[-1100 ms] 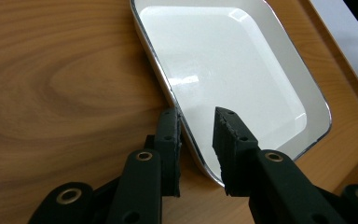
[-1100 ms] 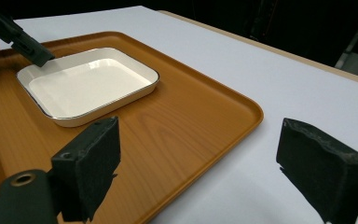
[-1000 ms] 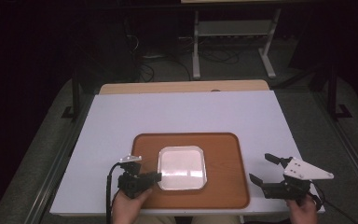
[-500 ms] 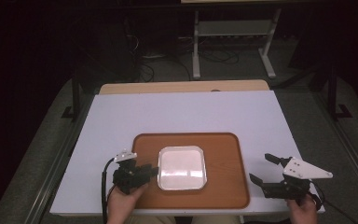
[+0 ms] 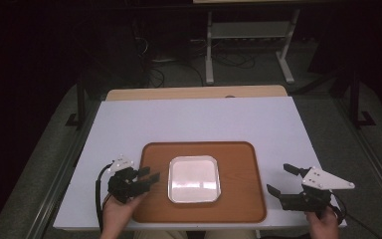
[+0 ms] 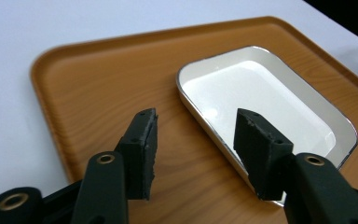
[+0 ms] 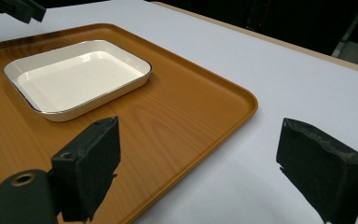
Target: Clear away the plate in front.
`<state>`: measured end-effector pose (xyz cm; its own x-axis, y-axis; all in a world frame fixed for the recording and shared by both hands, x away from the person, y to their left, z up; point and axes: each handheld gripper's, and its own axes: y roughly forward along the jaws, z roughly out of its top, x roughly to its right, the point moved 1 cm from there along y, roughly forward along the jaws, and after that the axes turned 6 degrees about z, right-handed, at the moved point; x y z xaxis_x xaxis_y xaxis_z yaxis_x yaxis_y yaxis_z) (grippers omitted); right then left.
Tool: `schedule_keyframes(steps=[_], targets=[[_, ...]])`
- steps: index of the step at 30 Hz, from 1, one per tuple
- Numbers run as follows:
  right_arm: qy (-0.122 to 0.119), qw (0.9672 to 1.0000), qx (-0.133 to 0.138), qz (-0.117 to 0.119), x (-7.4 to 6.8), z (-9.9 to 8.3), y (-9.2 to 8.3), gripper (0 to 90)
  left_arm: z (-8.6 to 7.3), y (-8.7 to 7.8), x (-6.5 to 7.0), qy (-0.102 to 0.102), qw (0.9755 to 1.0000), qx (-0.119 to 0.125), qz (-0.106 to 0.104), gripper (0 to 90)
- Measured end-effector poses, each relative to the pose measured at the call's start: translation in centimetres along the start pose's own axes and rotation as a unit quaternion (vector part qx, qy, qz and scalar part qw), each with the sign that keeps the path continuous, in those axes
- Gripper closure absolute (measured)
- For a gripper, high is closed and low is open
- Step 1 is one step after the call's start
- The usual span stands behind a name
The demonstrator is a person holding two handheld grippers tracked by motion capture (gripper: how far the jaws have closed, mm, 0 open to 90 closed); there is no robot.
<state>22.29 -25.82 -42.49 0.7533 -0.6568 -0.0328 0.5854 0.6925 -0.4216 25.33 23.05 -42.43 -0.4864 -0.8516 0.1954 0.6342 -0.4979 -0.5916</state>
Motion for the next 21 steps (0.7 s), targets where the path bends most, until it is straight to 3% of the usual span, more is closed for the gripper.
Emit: schedule_keyframes(steps=[8,13,21], targets=[[0.003,1.0000,-0.005,-0.002,0.1,-0.1,0.0,12.5,-0.4,-1.3,-1.4,0.012,0.9998,0.018,0.003,44.7],[0.004,1.0000,-0.007,-0.003,0.1,-0.1,0.1,12.5,-0.6,-2.6,-2.4,0.032,0.9988,0.035,0.015,42.1],[0.005,0.9999,-0.008,-0.003,0.2,-0.2,0.2,12.5,-1.5,-3.7,-3.5,0.038,0.9973,0.058,0.024,37.6]])
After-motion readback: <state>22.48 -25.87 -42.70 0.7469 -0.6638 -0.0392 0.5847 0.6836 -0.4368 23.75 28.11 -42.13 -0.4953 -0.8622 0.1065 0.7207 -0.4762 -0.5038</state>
